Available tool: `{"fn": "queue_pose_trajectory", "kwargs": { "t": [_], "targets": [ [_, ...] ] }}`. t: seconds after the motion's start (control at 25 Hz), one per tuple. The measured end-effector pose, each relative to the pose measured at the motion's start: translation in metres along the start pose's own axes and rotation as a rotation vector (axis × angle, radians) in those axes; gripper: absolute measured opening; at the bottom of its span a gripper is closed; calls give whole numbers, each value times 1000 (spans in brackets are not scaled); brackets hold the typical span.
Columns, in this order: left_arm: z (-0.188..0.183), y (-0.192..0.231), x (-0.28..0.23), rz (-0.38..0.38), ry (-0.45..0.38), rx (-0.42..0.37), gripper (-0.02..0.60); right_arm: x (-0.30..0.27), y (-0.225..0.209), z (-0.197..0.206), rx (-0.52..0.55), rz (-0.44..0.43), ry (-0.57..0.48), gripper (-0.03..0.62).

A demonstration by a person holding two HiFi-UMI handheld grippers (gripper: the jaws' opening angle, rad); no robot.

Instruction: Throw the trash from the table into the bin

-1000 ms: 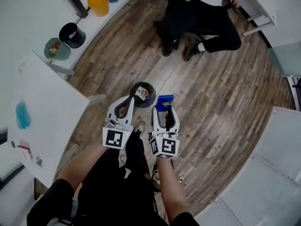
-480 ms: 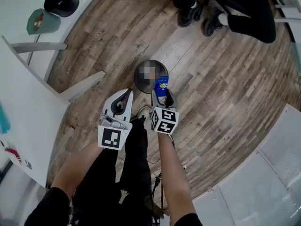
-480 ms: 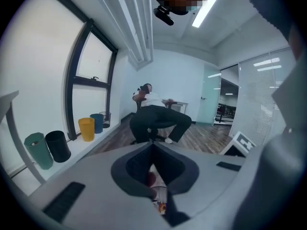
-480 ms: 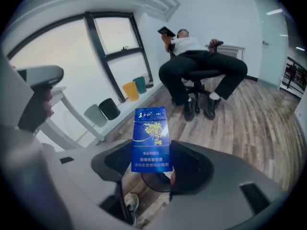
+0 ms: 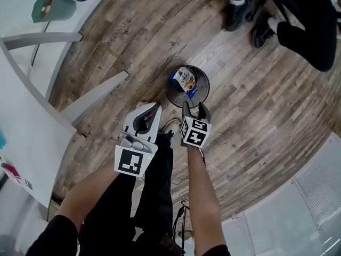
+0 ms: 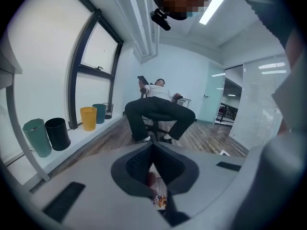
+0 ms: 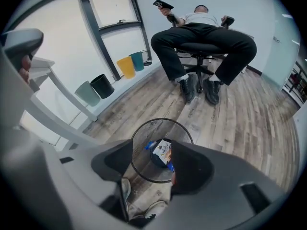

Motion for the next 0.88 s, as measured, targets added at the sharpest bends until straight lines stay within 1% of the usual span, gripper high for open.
{"fn": "queue_pose_trajectory", "kwargs": {
  "t": [0.12,0.16,0.24,0.28,0.32,0.36,0.44,0.56,0.6,0.76,0.88],
  "targets": [
    [0,2,1,-17,-8,22,-3,0,7,-1,6,-11,1,255],
    [-1,3,2,-21,-9,23,-3,4,9,-3,5,-8,-2,237],
    [-8,4,4,-29,-17,23,-3,15,12,-11,14,22,-25,118],
    [-15,4,5,-34,-26,26,-3,22,14,-18,25,41,-40,68],
    [-23,4,8,-40,-36,34,-3,32,16,-24,35,54,-55,30],
    [-34,2,11,-47,-47,43,-3,44,19,-31,44,58,-70,6],
    [-62,-4,22,-53,-70,44,-3,77,26,-48,54,54,-112,6],
    [-114,-15,38,-29,-97,-10,-3,135,38,-87,43,48,-208,5],
    [-131,-19,45,-22,-103,-15,-3,156,43,-103,39,44,-244,5],
    [-199,-37,75,-11,-134,12,-3,242,64,-162,59,9,-382,6],
    [-251,-47,110,-5,-181,26,-3,310,87,-190,69,-27,-481,5]
  ]
}}
Point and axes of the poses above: the fingertips, and each gripper's own axes: x backward along the fingers, y to its left, z out of its underside, the point moved 8 cm from there along x, backward along the fingers, and after that the axes turned 1 degree about y, right-handed, at the moved point
